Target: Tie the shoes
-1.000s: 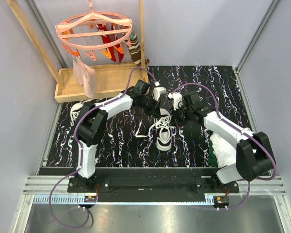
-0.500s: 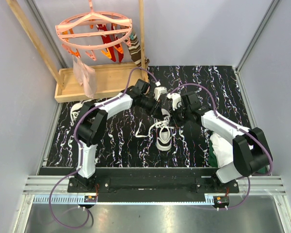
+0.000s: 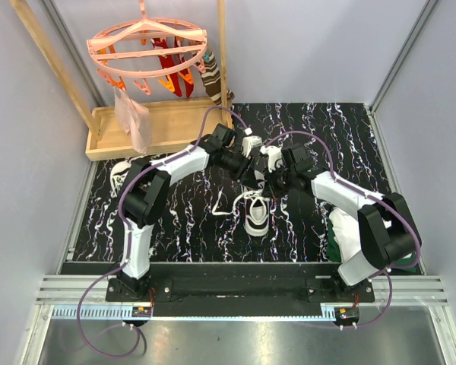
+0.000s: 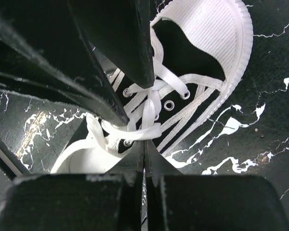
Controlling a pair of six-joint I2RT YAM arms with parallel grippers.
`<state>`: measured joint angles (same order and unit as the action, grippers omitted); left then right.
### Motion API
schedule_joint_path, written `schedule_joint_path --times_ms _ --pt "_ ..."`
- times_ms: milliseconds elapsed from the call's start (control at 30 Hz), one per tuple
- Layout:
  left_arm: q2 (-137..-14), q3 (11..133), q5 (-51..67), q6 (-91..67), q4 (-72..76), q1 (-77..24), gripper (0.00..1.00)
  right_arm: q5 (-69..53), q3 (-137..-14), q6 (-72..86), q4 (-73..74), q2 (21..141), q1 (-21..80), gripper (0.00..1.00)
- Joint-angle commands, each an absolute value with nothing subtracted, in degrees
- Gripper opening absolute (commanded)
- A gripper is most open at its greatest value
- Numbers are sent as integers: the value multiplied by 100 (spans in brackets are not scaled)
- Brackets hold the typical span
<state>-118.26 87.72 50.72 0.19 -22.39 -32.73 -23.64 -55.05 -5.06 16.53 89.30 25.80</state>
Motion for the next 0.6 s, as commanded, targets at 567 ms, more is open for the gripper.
schedule_joint_path --times_ms 567 --pt "-11821 8737 5722 -799 -1266 -2786 43 -2355 -5353 -158 361 9070 2558 0"
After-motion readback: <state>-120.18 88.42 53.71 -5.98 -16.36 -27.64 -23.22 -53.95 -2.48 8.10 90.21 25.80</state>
